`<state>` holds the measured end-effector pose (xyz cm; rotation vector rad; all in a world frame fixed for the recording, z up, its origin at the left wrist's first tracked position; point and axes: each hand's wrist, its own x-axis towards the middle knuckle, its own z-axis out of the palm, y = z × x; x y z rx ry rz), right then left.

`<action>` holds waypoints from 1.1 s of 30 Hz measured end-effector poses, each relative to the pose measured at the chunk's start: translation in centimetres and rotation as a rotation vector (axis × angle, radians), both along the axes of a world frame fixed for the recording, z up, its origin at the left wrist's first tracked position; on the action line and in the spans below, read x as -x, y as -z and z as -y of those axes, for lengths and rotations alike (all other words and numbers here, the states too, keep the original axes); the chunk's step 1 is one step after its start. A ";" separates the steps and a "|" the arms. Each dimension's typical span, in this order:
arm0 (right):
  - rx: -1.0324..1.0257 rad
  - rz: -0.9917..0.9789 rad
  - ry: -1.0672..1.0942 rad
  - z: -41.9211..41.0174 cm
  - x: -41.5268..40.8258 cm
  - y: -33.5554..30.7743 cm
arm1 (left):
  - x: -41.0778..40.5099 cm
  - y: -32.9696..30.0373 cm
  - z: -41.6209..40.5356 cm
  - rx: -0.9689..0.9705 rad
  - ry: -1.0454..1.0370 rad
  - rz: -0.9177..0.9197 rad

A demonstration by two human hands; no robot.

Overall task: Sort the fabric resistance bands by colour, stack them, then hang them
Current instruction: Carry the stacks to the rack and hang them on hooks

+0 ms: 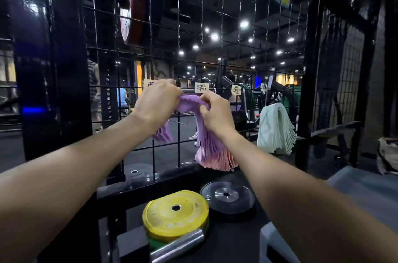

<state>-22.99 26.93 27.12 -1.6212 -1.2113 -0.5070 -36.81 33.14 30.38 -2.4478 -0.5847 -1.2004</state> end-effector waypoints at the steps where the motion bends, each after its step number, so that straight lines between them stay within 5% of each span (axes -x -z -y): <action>1: 0.016 -0.004 0.004 -0.2 0.0 0.2 | 0.1 0.0 -0.2 -0.016 -0.011 -0.024; 15: 0.065 0.137 0.023 0.5 2.0 1.5 | 1.7 2.6 -0.9 -0.031 -0.006 -0.034; 22: 0.139 0.331 0.091 1.2 3.2 2.3 | 2.7 5.1 -0.6 0.090 -0.022 0.152; 33: 0.079 0.292 -0.048 0.7 4.0 2.7 | 2.2 8.1 0.8 0.251 0.045 0.419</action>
